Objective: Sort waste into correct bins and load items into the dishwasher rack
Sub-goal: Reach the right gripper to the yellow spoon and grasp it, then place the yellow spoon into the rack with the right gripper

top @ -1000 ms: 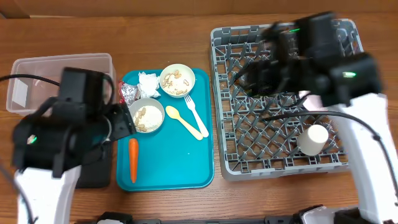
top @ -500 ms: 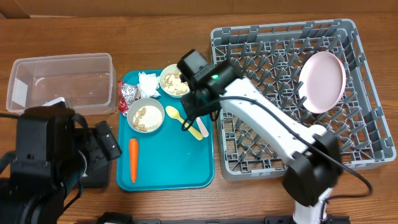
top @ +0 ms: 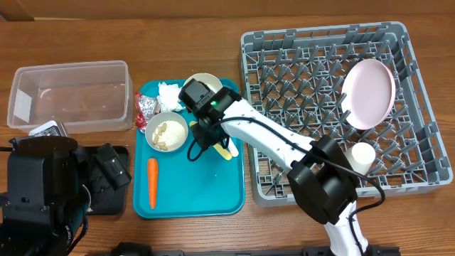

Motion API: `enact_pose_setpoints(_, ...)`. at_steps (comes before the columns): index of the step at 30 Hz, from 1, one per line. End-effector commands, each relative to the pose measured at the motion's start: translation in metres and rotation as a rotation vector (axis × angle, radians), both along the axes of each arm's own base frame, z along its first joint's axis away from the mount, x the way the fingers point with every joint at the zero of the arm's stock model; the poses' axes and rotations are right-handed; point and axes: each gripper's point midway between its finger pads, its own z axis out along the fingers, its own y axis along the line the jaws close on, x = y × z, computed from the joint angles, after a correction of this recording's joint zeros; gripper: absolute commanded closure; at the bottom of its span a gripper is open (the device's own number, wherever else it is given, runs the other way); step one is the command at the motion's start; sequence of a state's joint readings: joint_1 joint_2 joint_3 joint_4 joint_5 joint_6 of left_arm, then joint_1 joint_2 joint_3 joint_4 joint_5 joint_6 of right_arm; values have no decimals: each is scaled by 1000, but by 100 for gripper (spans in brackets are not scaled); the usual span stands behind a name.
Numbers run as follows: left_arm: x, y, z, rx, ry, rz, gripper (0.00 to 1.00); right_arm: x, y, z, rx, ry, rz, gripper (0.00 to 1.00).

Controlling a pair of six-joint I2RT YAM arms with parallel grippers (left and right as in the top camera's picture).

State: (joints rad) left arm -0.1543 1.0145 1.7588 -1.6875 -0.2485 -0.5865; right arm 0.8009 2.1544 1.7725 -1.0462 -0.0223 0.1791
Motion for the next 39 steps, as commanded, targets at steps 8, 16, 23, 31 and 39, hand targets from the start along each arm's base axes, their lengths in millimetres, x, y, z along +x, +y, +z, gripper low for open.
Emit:
enact_pose_setpoints(8,-1,5,4,5,-17,35,0,-2,-2,-42,-49,60,8,53)
enact_pose_setpoints(16,-1,5,4,5,-16,35,0,-6,-3,-61,-67,99,-1,67)
enact_pose_setpoints(23,-1,5,4,6,-16,35,0,-2,-14,-48,-110,76,-18,92)
enact_pose_setpoints(31,-1,5,4,5,-17,35,0,7,-11,26,-10,-10,-58,93)
enact_pose_setpoints(39,-1,5,4,5,-16,35,0,20,-36,119,129,-151,-119,93)
